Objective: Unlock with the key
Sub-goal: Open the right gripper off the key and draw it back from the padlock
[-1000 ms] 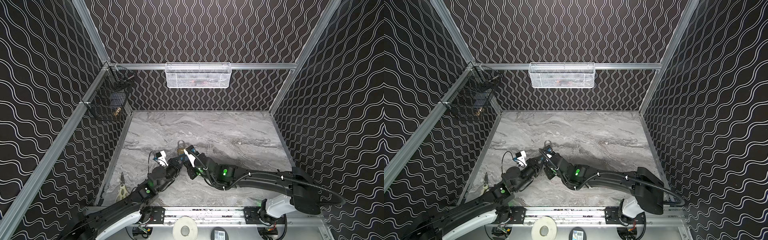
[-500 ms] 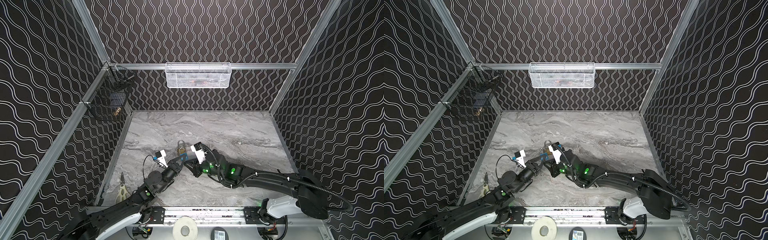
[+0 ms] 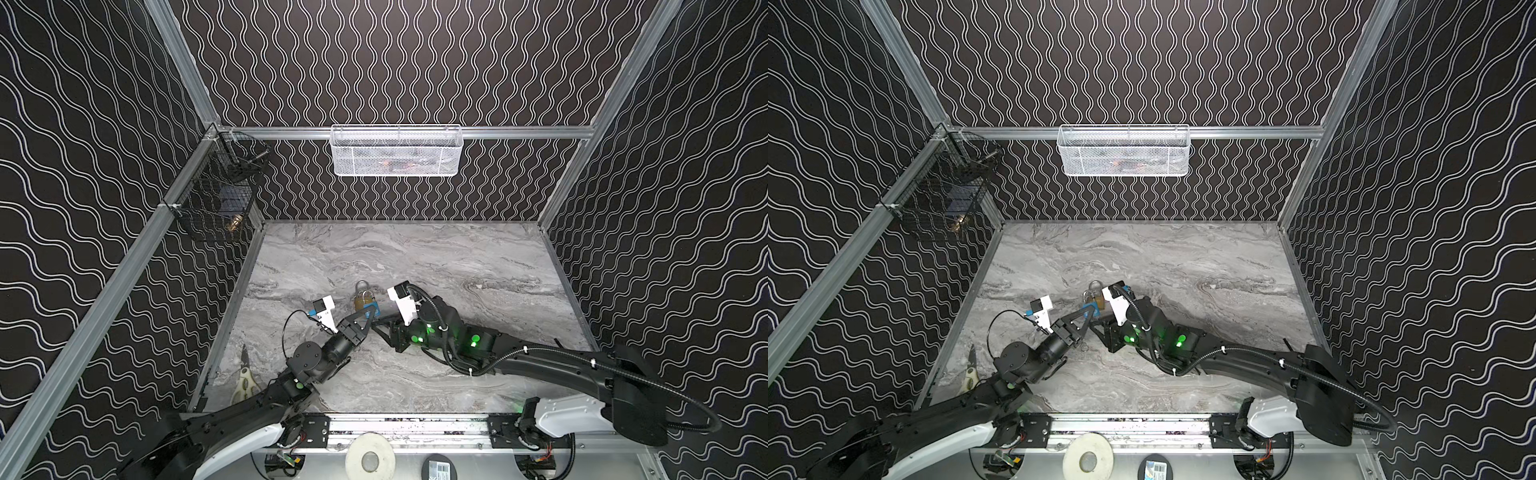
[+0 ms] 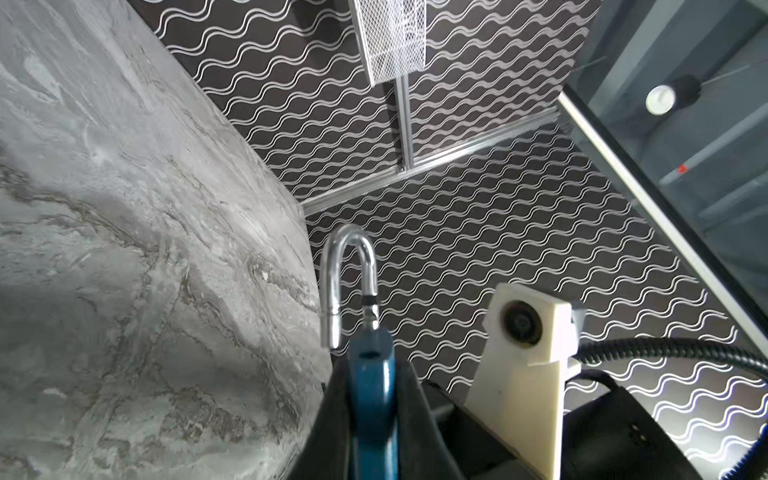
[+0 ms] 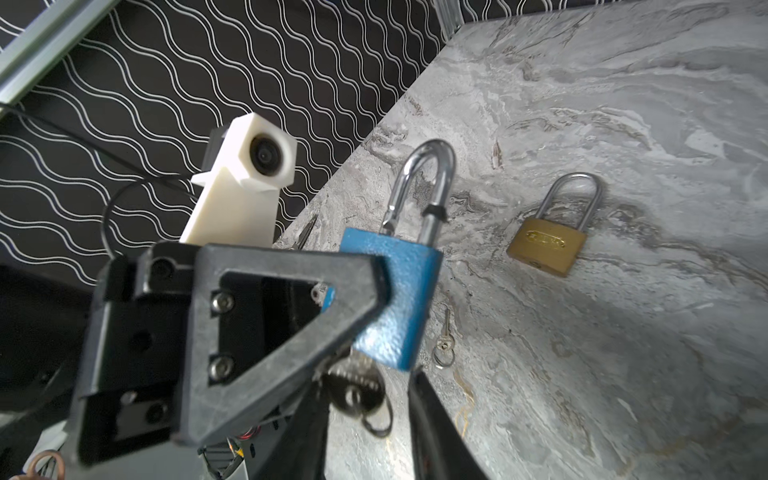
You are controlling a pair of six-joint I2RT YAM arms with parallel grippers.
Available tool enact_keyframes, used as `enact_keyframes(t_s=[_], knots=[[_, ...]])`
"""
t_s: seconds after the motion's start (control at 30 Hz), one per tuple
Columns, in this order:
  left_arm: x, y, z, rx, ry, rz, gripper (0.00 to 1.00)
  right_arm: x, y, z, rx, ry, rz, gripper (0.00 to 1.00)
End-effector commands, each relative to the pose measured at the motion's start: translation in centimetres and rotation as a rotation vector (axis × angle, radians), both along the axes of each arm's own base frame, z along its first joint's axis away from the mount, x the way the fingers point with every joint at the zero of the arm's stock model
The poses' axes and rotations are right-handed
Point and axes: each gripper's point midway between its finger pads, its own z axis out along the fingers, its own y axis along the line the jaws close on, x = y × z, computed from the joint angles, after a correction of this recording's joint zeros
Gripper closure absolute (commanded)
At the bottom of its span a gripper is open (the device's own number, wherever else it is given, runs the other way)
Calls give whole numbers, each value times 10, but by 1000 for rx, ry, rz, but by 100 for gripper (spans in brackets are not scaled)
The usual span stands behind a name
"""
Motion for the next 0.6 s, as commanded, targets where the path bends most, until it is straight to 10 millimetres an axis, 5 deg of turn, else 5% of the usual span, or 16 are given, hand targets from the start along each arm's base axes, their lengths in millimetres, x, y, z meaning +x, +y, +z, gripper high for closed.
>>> enact_keyframes(t_s=[0.0,0.2,0.37,0.57], knots=[[0,2,-19,237,28,10,100,15,-38,-14,-115,-46,-153,52],[-18,-3,-21,661,-96,-119,100,29,-58,33,30,-115,-100,43],[-37,-18,-9,771,-256,-268,100,48,-66,63,189,-98,-9,40],[-44,-24,0,850,-364,-330,100,38,-39,84,263,-52,190,41]])
